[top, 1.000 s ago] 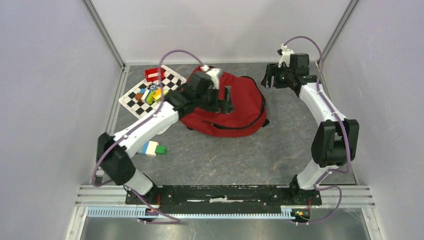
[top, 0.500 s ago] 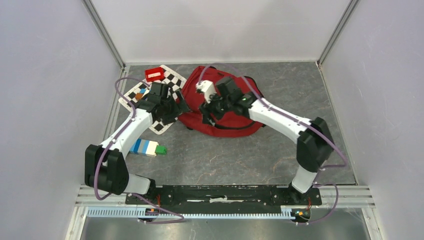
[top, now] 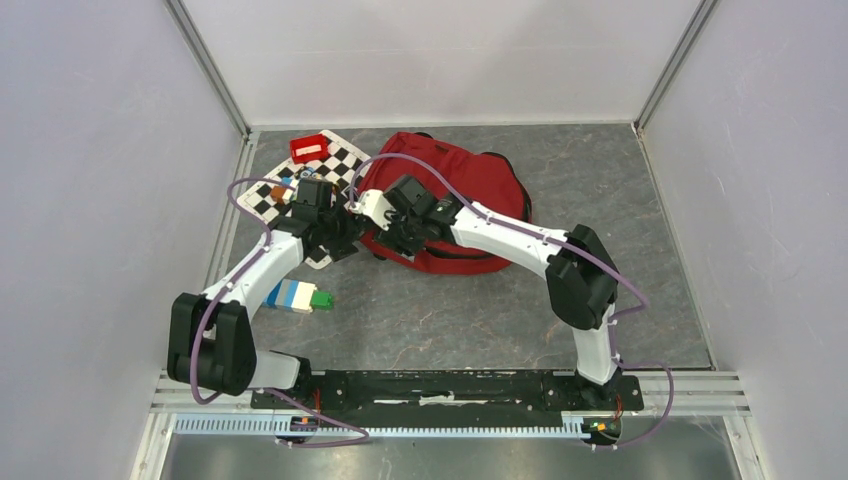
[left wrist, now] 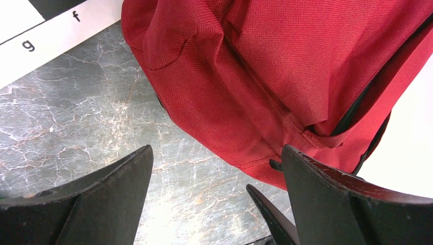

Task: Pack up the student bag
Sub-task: Zip the student bag at the center of the board.

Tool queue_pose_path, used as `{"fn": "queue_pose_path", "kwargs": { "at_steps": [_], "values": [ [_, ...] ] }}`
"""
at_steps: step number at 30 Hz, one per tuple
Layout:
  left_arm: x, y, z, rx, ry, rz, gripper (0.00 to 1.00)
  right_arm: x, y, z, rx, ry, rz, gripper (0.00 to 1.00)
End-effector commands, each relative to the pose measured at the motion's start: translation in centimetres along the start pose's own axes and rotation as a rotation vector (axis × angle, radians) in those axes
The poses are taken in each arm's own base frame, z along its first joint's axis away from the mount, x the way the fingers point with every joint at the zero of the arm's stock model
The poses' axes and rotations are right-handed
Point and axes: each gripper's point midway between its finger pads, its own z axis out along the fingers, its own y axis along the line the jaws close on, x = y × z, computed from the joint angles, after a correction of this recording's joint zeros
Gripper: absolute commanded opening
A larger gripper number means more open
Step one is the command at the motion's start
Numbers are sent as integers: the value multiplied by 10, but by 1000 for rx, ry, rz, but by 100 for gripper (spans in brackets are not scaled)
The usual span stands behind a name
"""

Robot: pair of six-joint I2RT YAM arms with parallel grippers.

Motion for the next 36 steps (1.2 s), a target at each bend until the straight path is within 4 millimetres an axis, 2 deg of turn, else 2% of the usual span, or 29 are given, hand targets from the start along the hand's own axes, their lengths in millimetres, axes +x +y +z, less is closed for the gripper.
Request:
{"fn": "queue_pose_path", "kwargs": {
  "at_steps": [1, 4, 6, 8, 10, 17, 22, 27, 29, 32, 36],
  "values": [
    [-7, -17, -3, 81, -30, -48, 100, -2, -7, -5, 80, 39, -87, 54],
    [-5, -17, 1, 90, -20, -67, 100, 7, -7, -5, 102, 67, -99, 44],
    [-4, -17, 3, 93, -16, -75, 100, 10, -9, -8, 123, 71, -101, 30],
    [-4, -16, 5, 94, -16, -77, 100, 9, -11, -12, 141, 61, -97, 10],
    [-4, -15, 6, 91, -19, -79, 100, 6, -12, -20, 156, 40, -90, 0],
    [-2, -9, 20, 71, -3, -94, 100, 16, -6, -42, 170, -22, -35, 0],
    [4, -12, 33, 98, 29, -113, 89, 22, 3, -55, 153, -52, 9, 0],
    [13, -14, 45, 91, 47, -107, 88, 30, 7, -63, 150, -57, 28, 0],
    [17, -12, 50, 85, 57, -104, 78, 32, 6, -69, 161, -63, 35, 0],
    [15, -5, 54, 58, 40, -98, 49, 37, 0, -81, 218, -95, 48, 0],
    [10, 5, 55, 4, 14, -66, 20, 53, -10, -98, 309, -94, 72, 0]
  ]
}}
